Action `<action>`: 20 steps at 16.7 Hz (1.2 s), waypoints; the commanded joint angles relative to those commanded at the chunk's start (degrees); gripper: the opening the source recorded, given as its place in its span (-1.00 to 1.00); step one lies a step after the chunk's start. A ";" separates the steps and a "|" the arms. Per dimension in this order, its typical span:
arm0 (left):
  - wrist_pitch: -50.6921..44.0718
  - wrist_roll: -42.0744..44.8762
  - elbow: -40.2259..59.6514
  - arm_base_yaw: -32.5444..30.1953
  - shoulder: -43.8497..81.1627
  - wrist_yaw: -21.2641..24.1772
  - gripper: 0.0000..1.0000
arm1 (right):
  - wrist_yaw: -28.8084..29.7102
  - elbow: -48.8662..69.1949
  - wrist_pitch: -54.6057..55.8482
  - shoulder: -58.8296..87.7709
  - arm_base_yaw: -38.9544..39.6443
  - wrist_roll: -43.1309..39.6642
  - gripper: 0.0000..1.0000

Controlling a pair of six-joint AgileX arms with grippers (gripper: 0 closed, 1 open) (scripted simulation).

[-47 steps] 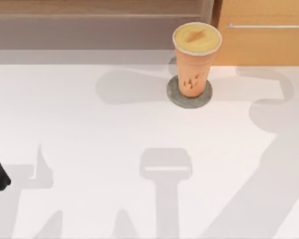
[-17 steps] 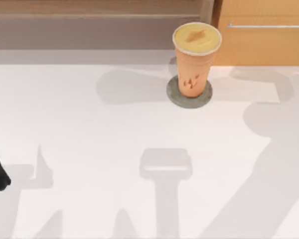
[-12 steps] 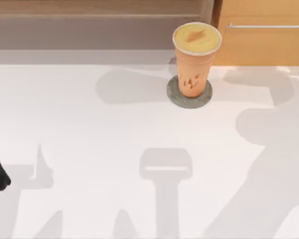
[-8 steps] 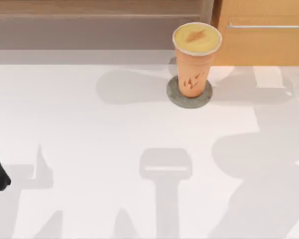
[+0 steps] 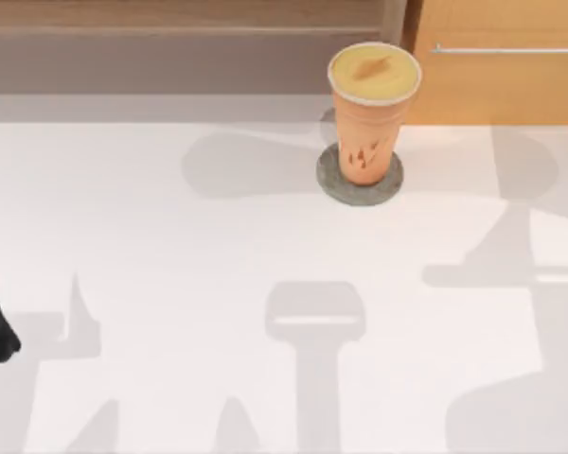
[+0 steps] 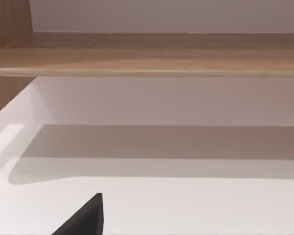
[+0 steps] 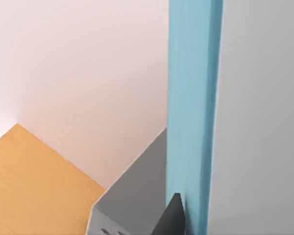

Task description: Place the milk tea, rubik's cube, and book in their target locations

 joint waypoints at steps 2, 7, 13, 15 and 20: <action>0.00 0.00 0.00 0.00 0.00 0.00 1.00 | -1.17 -8.02 0.87 -1.43 -1.34 5.98 -1.00; 0.00 0.00 0.00 0.00 0.00 0.00 1.00 | -3.30 -26.63 2.12 2.84 -2.40 16.08 -1.00; 0.00 0.00 0.00 0.00 0.00 0.00 1.00 | -3.91 -33.79 2.41 7.89 -2.11 19.24 -1.00; 0.00 0.00 0.00 0.00 0.00 0.00 1.00 | -3.91 -33.79 2.41 7.89 -2.11 19.24 -1.00; 0.00 0.00 0.00 0.00 0.00 0.00 1.00 | -3.47 -33.11 3.08 8.91 -1.58 19.65 -1.00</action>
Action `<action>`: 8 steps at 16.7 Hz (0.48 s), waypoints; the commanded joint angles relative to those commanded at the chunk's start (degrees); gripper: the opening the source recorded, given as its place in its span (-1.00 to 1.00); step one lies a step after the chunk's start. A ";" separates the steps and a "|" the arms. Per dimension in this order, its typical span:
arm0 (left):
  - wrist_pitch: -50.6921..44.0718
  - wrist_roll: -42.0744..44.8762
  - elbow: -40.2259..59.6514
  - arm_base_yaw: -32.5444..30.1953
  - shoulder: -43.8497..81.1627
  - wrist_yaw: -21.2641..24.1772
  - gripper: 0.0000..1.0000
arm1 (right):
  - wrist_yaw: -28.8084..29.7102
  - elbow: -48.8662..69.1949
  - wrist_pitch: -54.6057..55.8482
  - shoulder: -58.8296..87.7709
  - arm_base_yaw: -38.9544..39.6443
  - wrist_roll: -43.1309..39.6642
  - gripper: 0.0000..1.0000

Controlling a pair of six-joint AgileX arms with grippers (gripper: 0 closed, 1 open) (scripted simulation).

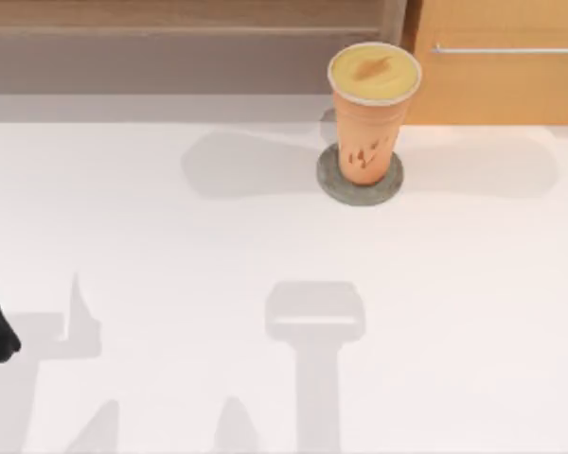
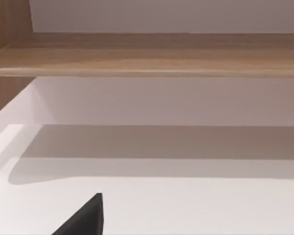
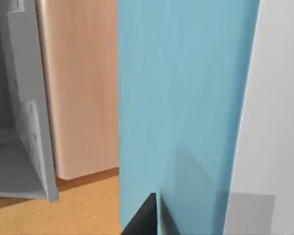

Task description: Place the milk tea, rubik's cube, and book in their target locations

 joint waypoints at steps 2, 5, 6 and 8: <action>0.00 0.00 0.00 0.00 0.00 0.00 1.00 | 0.08 0.01 0.07 0.22 0.07 0.01 -1.00; 0.00 0.00 0.00 0.00 0.00 0.00 1.00 | 0.08 0.01 0.07 0.22 0.07 0.01 -0.85; 0.00 0.00 0.00 0.00 0.00 0.00 1.00 | 0.08 0.01 0.07 0.22 0.07 0.01 -0.70; 0.00 0.00 0.00 0.00 0.00 0.00 1.00 | 0.08 0.01 0.07 0.22 0.07 0.01 -0.40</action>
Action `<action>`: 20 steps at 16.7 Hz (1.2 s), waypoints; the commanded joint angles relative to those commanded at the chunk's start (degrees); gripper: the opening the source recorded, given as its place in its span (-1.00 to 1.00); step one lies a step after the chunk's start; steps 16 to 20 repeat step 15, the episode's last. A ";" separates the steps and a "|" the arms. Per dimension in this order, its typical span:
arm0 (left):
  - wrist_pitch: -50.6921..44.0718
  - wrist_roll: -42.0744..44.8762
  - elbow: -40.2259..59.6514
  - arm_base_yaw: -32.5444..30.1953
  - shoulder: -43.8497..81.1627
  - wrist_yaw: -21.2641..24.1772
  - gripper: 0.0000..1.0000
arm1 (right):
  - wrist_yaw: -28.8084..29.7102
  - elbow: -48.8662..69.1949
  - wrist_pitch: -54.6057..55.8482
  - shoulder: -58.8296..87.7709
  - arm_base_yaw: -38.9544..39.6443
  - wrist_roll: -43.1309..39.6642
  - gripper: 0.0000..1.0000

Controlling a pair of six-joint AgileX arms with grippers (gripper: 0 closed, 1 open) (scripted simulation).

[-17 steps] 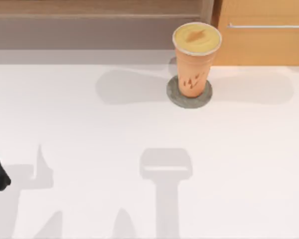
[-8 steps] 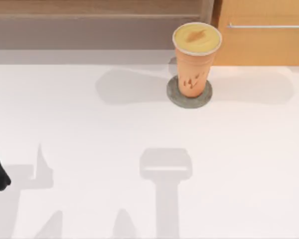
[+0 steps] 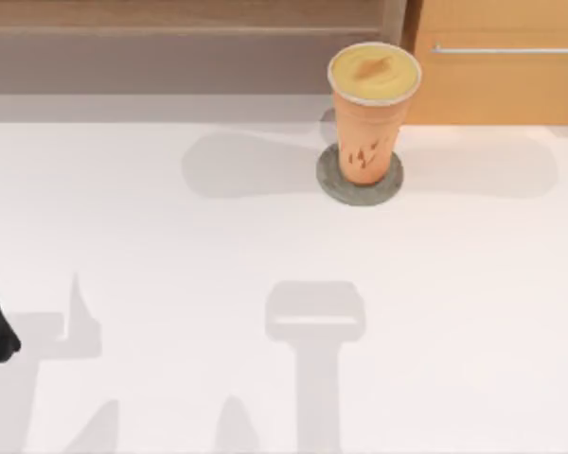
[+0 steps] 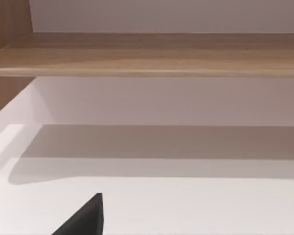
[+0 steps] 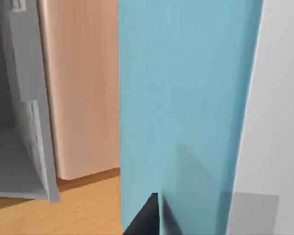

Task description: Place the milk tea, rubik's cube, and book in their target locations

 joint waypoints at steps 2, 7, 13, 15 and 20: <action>0.00 0.00 0.00 0.00 0.00 0.00 1.00 | 0.00 0.00 0.00 0.00 0.00 0.00 -0.10; 0.00 0.00 0.00 0.00 0.00 0.00 1.00 | 0.00 0.00 0.00 0.00 0.00 0.00 0.66; 0.00 0.00 0.00 0.00 0.00 0.00 1.00 | 0.00 0.00 0.00 0.00 0.00 0.00 1.00; 0.00 0.00 0.00 0.00 0.00 0.00 1.00 | 0.00 0.00 0.00 0.00 0.00 0.00 1.00; 0.00 0.00 0.00 0.00 0.00 0.00 1.00 | 0.00 0.00 0.00 0.00 0.00 0.00 1.00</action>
